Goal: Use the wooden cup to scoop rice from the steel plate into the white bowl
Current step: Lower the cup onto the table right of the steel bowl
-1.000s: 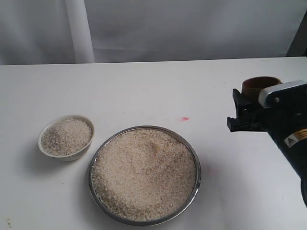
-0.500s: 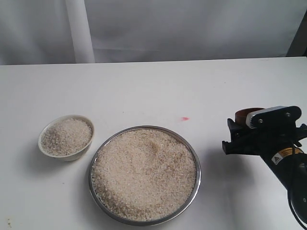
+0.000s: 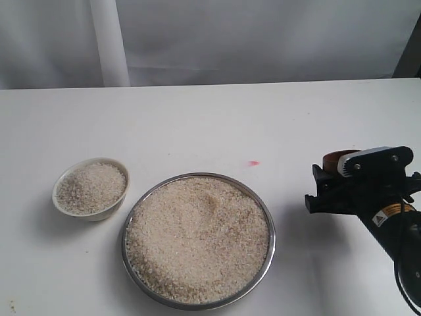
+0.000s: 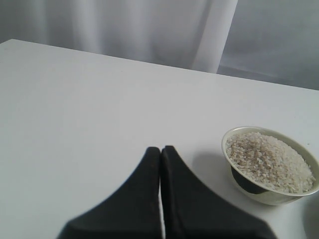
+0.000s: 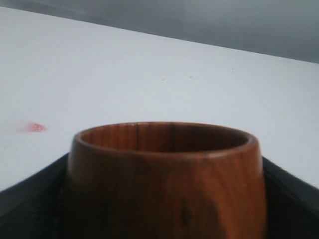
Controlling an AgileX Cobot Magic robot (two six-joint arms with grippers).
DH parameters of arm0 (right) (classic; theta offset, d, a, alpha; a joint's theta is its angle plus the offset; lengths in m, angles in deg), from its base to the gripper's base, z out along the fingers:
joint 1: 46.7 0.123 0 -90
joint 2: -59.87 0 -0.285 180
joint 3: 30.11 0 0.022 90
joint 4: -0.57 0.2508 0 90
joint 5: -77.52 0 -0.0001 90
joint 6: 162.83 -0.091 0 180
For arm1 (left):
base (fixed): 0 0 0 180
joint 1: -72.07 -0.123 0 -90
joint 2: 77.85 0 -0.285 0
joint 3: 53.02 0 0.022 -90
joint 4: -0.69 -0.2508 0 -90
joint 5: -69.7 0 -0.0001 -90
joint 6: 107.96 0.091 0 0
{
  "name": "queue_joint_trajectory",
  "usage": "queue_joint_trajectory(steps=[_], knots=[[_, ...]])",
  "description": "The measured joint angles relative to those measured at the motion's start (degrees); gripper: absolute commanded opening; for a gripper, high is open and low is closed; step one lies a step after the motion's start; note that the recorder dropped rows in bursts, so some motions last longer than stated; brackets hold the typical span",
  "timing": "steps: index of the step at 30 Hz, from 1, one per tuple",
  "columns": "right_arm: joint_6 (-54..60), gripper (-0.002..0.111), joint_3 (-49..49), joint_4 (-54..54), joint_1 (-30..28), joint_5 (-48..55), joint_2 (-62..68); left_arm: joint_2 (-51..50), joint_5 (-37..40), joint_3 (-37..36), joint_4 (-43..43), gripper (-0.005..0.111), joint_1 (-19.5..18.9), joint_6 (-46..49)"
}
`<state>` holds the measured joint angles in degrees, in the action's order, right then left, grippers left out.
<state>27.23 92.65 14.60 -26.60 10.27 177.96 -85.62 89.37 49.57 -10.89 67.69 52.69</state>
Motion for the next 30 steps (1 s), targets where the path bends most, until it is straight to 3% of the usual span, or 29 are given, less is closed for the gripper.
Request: queue_joint_trajectory(steps=[30], knots=[[-0.11, 0.000, 0.00, -0.96, 0.00, 10.37, 0.00, 0.00, 0.00, 0.00, 0.00, 0.000, 0.00, 0.00]])
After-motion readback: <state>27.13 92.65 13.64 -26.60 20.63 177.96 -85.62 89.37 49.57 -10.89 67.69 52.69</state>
